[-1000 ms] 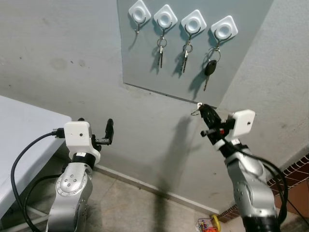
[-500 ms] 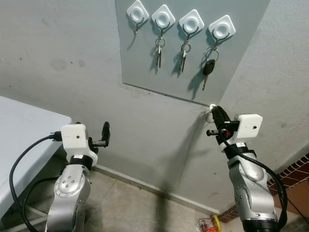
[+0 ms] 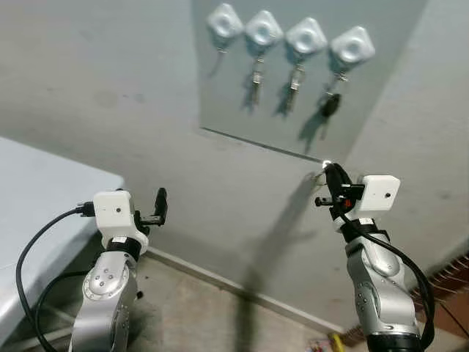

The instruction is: Hang keys on a hook

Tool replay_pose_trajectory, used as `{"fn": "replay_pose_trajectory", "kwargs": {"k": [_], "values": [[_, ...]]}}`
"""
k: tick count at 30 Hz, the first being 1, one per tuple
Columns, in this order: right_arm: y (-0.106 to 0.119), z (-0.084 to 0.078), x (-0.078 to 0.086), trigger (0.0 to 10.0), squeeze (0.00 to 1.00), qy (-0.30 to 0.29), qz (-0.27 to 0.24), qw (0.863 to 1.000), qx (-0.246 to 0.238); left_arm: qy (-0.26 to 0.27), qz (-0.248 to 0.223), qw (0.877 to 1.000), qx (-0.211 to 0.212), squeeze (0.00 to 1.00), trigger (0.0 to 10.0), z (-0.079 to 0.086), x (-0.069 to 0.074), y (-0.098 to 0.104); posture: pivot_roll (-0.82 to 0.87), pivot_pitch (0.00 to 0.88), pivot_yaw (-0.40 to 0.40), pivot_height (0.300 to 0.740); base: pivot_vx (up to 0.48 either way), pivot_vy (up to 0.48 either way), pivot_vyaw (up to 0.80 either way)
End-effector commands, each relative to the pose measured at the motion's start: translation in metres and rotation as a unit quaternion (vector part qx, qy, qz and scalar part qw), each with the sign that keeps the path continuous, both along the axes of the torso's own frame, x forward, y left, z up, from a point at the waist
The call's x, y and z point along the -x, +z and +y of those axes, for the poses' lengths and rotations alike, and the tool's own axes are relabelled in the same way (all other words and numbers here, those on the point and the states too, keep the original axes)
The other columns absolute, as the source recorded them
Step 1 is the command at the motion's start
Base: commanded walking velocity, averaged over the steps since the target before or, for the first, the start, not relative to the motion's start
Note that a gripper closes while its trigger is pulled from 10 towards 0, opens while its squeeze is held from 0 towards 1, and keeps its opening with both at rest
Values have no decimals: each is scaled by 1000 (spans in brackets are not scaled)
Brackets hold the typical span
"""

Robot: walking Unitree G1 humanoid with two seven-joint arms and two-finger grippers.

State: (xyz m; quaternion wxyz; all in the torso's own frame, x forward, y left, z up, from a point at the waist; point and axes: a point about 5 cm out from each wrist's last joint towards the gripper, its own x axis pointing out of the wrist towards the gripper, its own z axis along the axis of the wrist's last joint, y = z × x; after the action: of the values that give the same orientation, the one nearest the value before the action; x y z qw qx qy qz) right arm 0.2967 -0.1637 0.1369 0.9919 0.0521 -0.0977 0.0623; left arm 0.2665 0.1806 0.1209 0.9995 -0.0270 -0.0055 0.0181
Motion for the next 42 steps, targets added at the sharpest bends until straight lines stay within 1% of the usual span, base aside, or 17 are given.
{"fn": "replay_pose_trajectory", "kwargs": {"k": [1,10,23,34,37,42], "values": [[0,4,1,10000,0,4,1,1000,-1,2,7,1000,-1,0,10000,3,0,-2,-24,80,-2,740,0,446,0],[0,4,3,10000,0,6,3,1000,-2,0,5,1000,-1,0,10000,2,0,0,-26,81,0,740,0,447,0],[0,7,5,10000,0,11,6,1000,-2,4,13,1000,6,0,10000,0,0,-1,-27,84,-2,740,0,0,0],[0,8,6,10000,0,14,7,1000,3,3,15,1000,0,0,10000,-1,0,0,-27,84,-4,740,0,0,0],[-1,9,5,10000,0,21,11,1000,-6,4,16,1000,6,0,10000,-2,-2,1,-27,79,-7,740,0,0,0],[-3,8,3,10000,0,19,26,999,0,5,16,1000,6,0,10000,-2,-2,1,-28,75,-9,740,0,0,-116]]}}
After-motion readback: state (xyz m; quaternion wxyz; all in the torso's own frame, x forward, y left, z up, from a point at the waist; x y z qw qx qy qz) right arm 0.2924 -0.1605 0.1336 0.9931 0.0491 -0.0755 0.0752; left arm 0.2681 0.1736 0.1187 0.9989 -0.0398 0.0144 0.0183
